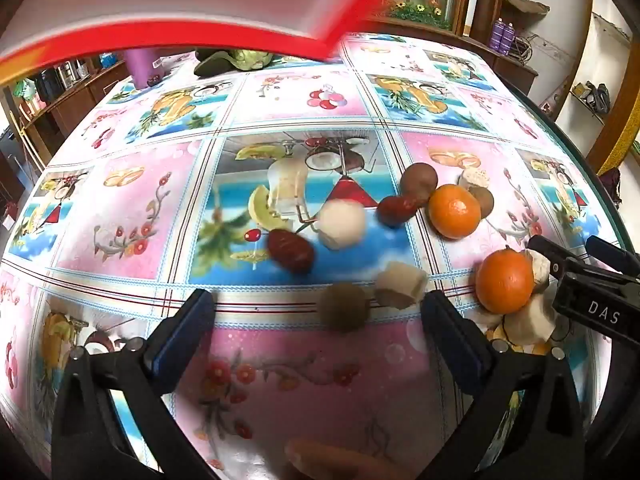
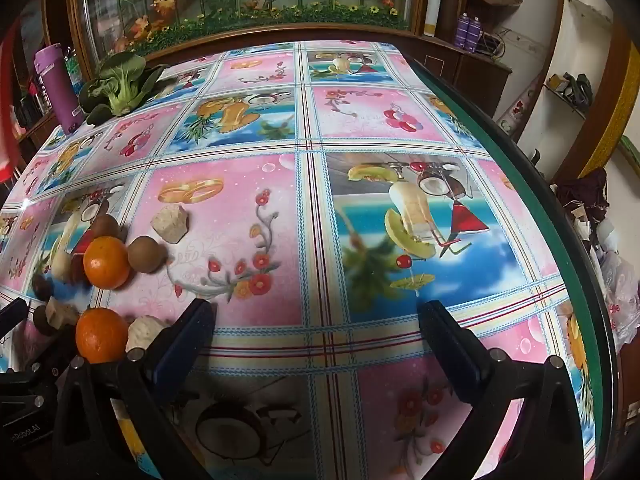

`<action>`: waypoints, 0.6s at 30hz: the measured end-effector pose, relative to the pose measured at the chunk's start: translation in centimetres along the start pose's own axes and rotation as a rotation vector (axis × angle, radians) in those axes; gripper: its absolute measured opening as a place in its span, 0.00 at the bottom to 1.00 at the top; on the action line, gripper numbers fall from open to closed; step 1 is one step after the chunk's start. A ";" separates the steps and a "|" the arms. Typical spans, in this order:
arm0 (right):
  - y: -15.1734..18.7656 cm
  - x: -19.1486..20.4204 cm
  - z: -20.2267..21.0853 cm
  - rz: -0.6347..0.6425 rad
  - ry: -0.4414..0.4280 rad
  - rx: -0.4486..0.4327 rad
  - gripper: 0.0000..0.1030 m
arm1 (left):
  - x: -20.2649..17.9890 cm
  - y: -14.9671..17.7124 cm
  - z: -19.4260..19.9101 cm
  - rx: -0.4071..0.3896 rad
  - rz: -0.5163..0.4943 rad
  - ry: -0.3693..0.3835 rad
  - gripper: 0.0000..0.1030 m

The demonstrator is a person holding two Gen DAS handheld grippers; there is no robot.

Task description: Organize fruits

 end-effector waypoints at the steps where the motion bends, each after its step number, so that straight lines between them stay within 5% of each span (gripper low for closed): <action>1: 0.0 0.0 0.0 0.000 0.000 0.000 1.00 | 0.0 0.0 0.0 -0.001 0.000 0.000 1.00; 18: 0.0 0.0 0.0 -0.001 -0.002 0.001 1.00 | 0.0 0.0 0.0 -0.001 -0.001 -0.002 1.00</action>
Point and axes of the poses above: each gripper's, at about its wrist camera, not at the fingertips, and z roughly against the way its jaws point, x to its left, y to its underside, the point moved 10 cm from there along -z, roughly the way its jaws point, and after that the axes turned 15 degrees about -z, right-handed, at the moved point
